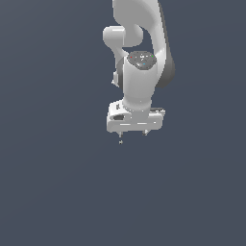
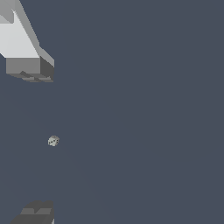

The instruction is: Pick up the object and move it to a goal position.

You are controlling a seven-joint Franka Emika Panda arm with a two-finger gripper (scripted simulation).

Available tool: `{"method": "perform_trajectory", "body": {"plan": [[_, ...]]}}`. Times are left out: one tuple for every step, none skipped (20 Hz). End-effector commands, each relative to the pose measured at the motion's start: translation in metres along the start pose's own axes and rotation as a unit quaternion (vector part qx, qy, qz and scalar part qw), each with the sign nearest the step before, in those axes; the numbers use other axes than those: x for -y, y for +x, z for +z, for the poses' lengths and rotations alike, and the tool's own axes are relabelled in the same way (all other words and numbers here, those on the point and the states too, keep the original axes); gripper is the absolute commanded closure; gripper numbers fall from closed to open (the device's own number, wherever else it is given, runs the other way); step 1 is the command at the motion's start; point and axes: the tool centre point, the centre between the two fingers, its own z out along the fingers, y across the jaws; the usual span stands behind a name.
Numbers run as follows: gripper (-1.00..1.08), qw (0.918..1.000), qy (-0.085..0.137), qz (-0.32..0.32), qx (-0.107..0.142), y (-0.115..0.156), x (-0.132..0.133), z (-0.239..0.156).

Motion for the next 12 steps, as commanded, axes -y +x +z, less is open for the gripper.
{"method": "perform_trajectory", "body": {"plan": [[-0.92, 1.0, 0.0, 0.0, 0.0, 0.0, 0.0, 0.0], [-0.92, 1.0, 0.0, 0.0, 0.0, 0.0, 0.0, 0.0], [-0.92, 1.0, -0.001, 0.0, -0.001, 0.001, -0.001, -0.001], [-0.92, 1.0, -0.002, 0.0, -0.002, 0.002, -0.003, -0.002], [-0.92, 1.0, -0.004, -0.001, -0.004, 0.003, -0.006, -0.004], [-0.92, 1.0, -0.007, -0.001, -0.007, 0.005, -0.009, -0.007], [-0.92, 0.9999, -0.009, -0.002, -0.009, 0.007, -0.012, -0.01], [-0.92, 0.9999, -0.012, -0.003, -0.012, 0.009, -0.015, -0.013], [-0.92, 0.9998, -0.013, -0.004, -0.014, 0.011, -0.017, -0.015], [-0.92, 0.9998, -0.015, -0.005, -0.015, 0.012, -0.018, -0.017], [-0.92, 0.9997, -0.015, -0.006, -0.015, 0.012, -0.018, -0.018], [-0.92, 0.9997, -0.015, -0.007, -0.016, 0.013, -0.018, -0.019]]}}
